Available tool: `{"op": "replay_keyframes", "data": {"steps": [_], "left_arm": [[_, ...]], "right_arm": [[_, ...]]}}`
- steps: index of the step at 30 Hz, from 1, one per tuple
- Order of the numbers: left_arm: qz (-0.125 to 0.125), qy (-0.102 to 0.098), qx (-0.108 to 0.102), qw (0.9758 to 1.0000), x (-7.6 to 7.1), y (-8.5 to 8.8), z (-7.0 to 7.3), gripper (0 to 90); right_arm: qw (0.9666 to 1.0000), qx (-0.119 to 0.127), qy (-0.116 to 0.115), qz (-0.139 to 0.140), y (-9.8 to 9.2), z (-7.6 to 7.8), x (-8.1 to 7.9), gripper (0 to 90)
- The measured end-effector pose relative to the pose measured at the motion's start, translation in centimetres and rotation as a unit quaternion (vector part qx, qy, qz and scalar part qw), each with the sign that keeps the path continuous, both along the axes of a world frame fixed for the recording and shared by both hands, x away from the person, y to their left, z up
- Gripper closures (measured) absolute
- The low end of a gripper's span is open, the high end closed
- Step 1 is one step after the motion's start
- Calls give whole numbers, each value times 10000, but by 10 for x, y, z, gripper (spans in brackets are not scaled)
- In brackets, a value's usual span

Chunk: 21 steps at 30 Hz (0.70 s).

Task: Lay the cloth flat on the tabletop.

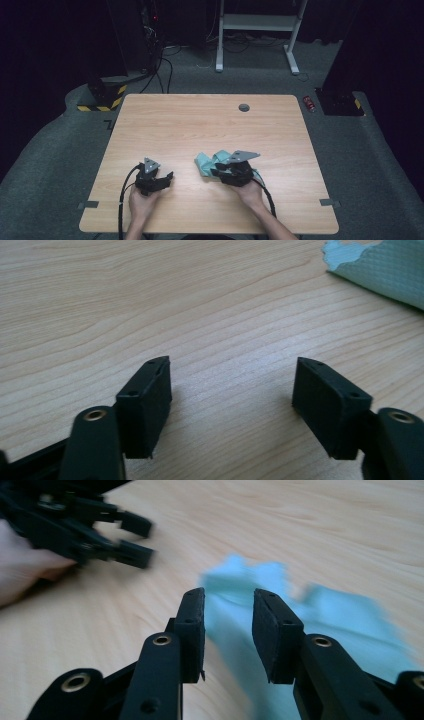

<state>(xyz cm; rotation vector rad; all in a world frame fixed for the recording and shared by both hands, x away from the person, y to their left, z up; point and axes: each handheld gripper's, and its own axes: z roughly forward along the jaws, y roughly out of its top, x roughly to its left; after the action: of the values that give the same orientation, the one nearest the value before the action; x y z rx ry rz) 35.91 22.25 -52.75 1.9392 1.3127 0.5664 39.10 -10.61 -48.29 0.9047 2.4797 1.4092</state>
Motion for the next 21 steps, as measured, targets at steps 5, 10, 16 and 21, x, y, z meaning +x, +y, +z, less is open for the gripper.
{"op": "replay_keyframes", "data": {"steps": [5, 10, 16, 21], "left_arm": [[-460, -44, -464, 9979, -2, -17, 6, 422], [-1052, -180, -358, 9936, -2, -58, 23, 419], [-1312, -382, -174, 9905, 4, -96, 41, 382], [-1556, -268, 59, 9874, 16, -122, 43, 374]], "right_arm": [[9975, 71, 303, -641, -51, -7, 12, 632], [9946, 104, 239, -1000, -73, -18, 15, 620], [9934, -347, 39, -1091, -68, -33, 15, 599], [9920, -458, -95, -1173, -65, -38, 14, 598]]}}
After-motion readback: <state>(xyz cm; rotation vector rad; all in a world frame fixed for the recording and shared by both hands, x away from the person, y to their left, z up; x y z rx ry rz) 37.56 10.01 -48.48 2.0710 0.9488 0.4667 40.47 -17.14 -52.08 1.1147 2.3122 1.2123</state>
